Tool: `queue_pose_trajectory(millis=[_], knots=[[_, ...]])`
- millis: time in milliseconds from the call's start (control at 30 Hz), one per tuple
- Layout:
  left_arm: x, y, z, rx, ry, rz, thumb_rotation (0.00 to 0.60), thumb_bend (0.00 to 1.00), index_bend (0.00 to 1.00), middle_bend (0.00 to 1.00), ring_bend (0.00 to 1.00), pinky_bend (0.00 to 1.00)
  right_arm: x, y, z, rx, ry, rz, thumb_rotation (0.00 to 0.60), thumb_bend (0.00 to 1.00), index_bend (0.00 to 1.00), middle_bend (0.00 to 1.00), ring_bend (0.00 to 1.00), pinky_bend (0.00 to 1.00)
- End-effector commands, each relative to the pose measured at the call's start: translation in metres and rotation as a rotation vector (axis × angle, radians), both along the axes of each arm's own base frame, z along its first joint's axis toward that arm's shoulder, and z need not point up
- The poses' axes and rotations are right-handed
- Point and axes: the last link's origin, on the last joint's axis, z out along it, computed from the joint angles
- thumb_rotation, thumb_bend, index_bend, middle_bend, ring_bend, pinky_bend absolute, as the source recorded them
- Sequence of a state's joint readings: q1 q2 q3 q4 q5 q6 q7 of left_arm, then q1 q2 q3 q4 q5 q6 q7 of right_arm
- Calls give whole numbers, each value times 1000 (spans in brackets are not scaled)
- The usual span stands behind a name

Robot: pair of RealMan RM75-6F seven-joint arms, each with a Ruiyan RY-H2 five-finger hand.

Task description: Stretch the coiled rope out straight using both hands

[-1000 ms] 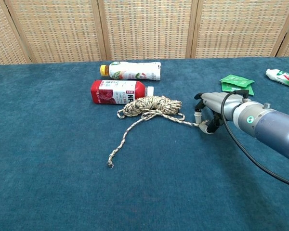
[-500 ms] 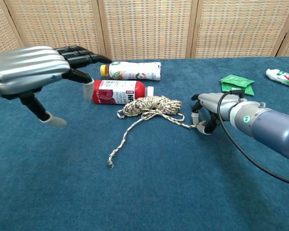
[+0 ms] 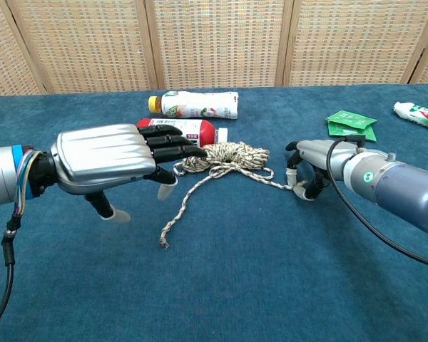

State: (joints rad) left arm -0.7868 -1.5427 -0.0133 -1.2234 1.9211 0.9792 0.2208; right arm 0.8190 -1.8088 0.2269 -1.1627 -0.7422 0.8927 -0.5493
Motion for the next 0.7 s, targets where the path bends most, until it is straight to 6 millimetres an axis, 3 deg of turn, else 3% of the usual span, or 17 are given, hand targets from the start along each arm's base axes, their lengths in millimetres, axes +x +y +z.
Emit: queue_pose_trajectory(millis=[33, 400, 700], knots=[[-3, -1, -11, -13, 21, -5, 600, 206, 462, 0, 0, 0, -2, 0, 0, 1, 3, -3, 600, 494, 664, 0, 0, 0], [1, -1, -25, -25, 37, -8, 600, 303, 462, 0, 0, 0, -3, -1, 1, 2, 15, 4, 600, 494, 667, 0, 0, 0], [5, -2, -35, -39, 62, -19, 600, 312, 462, 0, 0, 0, -4, -2, 0, 7, 22, 1, 600, 496, 667, 0, 0, 0]])
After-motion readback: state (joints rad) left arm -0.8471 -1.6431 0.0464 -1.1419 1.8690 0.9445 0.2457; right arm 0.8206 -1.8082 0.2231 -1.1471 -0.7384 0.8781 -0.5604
